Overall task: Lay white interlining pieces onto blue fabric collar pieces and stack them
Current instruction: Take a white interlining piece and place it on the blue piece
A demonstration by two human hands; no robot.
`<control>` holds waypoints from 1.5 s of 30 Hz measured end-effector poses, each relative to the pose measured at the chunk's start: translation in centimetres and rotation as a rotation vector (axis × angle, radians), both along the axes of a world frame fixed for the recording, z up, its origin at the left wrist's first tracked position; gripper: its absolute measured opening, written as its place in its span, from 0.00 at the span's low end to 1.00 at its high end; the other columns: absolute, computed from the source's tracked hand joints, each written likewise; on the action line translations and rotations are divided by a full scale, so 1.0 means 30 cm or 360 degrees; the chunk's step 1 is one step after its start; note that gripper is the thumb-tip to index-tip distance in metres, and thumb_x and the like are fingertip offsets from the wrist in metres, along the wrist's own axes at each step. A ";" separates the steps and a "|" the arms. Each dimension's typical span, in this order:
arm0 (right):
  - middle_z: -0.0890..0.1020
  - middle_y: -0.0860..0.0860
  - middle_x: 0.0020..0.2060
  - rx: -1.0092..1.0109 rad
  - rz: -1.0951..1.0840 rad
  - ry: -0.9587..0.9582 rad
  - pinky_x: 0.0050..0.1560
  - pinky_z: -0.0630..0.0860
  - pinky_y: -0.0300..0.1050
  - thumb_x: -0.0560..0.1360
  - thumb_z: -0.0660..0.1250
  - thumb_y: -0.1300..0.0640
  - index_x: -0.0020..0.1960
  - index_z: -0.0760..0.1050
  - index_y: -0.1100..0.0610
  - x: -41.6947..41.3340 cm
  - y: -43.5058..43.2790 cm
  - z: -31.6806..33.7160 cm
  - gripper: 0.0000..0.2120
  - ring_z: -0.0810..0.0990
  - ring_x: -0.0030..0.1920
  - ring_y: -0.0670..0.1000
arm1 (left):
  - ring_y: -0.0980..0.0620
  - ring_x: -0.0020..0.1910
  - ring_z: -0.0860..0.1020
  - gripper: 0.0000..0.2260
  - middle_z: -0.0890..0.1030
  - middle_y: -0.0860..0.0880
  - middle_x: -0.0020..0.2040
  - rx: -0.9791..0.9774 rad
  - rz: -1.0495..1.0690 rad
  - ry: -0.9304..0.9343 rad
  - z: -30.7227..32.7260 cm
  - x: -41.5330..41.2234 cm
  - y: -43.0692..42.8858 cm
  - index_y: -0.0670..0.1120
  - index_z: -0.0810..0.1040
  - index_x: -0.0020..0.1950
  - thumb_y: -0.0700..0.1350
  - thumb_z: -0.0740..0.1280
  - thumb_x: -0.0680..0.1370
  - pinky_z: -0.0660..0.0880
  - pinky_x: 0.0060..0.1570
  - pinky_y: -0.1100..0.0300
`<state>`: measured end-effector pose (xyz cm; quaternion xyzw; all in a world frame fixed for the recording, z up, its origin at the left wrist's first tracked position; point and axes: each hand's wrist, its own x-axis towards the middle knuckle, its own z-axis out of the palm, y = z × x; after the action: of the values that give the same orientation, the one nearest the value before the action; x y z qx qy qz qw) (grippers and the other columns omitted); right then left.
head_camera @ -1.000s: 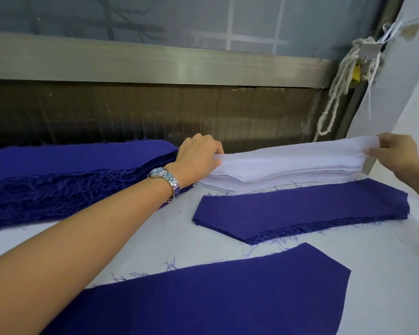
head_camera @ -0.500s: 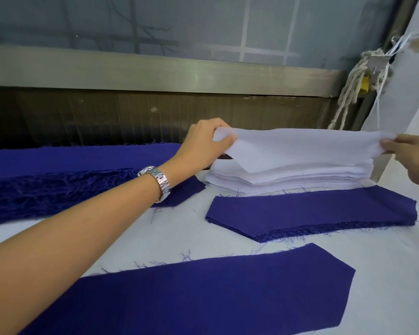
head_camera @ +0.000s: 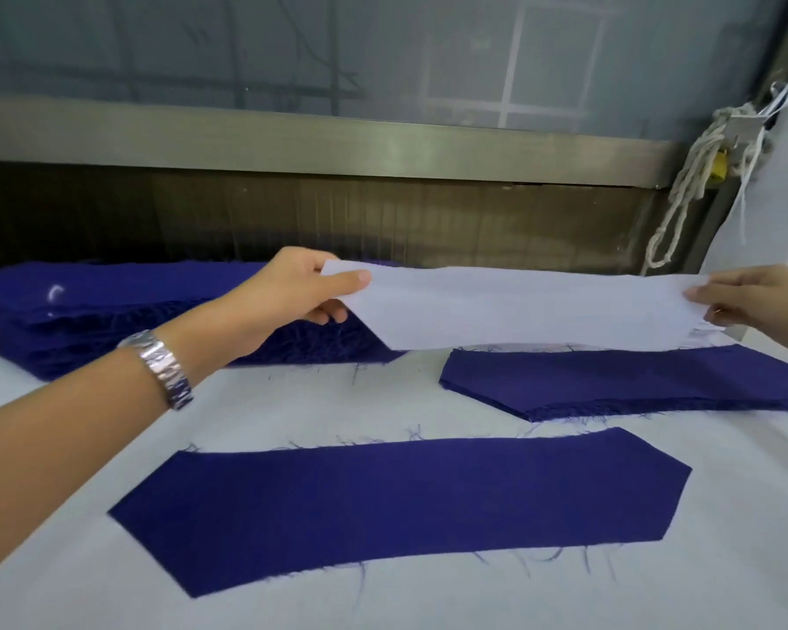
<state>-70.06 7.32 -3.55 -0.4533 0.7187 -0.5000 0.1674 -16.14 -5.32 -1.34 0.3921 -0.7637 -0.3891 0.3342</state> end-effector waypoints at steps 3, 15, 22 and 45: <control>0.83 0.58 0.38 0.0152 0.0296 -0.0014 0.40 0.80 0.35 0.64 0.79 0.48 0.47 0.85 0.62 0.063 0.044 -0.033 0.19 0.79 0.33 0.49 | 0.59 0.30 0.75 0.13 0.80 0.51 0.34 0.0289 -0.0067 -0.0063 -0.002 0.130 0.044 0.46 0.84 0.55 0.53 0.69 0.78 0.74 0.32 0.67; 0.81 0.63 0.35 0.0775 0.0863 0.0188 0.33 0.78 0.43 0.67 0.82 0.46 0.42 0.81 0.62 0.225 0.057 -0.149 0.20 0.79 0.31 0.56 | 0.56 0.26 0.69 0.21 0.76 0.48 0.31 0.0614 -0.0204 -0.0653 -0.109 0.495 0.161 0.50 0.84 0.41 0.67 0.76 0.65 0.60 0.24 0.67; 0.85 0.60 0.41 0.1006 0.1181 0.0162 0.35 0.78 0.42 0.76 0.76 0.49 0.54 0.81 0.61 0.244 0.062 -0.186 0.16 0.81 0.32 0.52 | 0.51 0.26 0.70 0.26 0.78 0.43 0.33 0.0588 -0.0062 -0.0797 -0.191 0.548 0.181 0.52 0.79 0.37 0.73 0.76 0.59 0.60 0.24 0.64; 0.84 0.62 0.37 0.1039 0.1194 0.0200 0.32 0.75 0.39 0.75 0.76 0.48 0.52 0.80 0.58 0.294 0.115 -0.200 0.15 0.77 0.29 0.49 | 0.53 0.20 0.69 0.35 0.84 0.46 0.32 0.0414 0.0146 -0.0852 -0.212 0.475 0.242 0.37 0.78 0.46 0.69 0.71 0.60 0.69 0.27 0.66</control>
<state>-61.25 10.77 -9.54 -0.6336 0.6339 -0.1262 0.4251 -1.90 1.94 -7.70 0.5543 -0.7499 -0.3510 0.0852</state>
